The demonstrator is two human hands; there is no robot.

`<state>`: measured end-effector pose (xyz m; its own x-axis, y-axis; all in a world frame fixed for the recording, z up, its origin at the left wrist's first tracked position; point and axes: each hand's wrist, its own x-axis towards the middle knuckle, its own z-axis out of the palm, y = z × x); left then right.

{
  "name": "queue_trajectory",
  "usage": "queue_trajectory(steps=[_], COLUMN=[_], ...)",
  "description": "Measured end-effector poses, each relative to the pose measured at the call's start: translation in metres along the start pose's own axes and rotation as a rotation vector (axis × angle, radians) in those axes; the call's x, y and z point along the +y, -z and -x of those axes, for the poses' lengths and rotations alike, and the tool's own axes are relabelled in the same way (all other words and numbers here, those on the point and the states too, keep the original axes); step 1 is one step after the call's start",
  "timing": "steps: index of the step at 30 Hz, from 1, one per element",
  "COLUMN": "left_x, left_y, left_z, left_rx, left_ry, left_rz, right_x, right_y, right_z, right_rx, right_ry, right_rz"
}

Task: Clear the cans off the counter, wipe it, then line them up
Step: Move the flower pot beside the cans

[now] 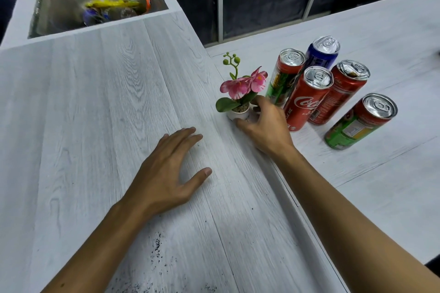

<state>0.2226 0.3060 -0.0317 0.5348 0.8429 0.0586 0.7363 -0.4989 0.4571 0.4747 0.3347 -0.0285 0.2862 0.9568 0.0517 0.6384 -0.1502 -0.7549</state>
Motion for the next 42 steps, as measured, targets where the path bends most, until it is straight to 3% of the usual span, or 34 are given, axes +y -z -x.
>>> queue_trajectory(steps=[7, 21, 29, 42], left_x=[0.009, 0.04, 0.056, 0.095], left_y=[0.0, -0.003, -0.011, -0.011], left_z=[-0.005, -0.008, -0.003, 0.012], left_rx=[0.002, 0.006, -0.015, -0.005], left_ry=[0.026, 0.033, 0.029, -0.027], left_rz=[-0.003, -0.045, -0.036, -0.062], right_x=[0.001, -0.005, 0.007, 0.009], right_y=[0.006, 0.039, 0.059, 0.097], right_z=[0.024, 0.079, 0.102, 0.125], right_rx=[-0.103, -0.238, -0.234, -0.268], right_ry=[0.001, 0.232, 0.347, 0.373], right_rz=[0.16, 0.331, 0.469, 0.52])
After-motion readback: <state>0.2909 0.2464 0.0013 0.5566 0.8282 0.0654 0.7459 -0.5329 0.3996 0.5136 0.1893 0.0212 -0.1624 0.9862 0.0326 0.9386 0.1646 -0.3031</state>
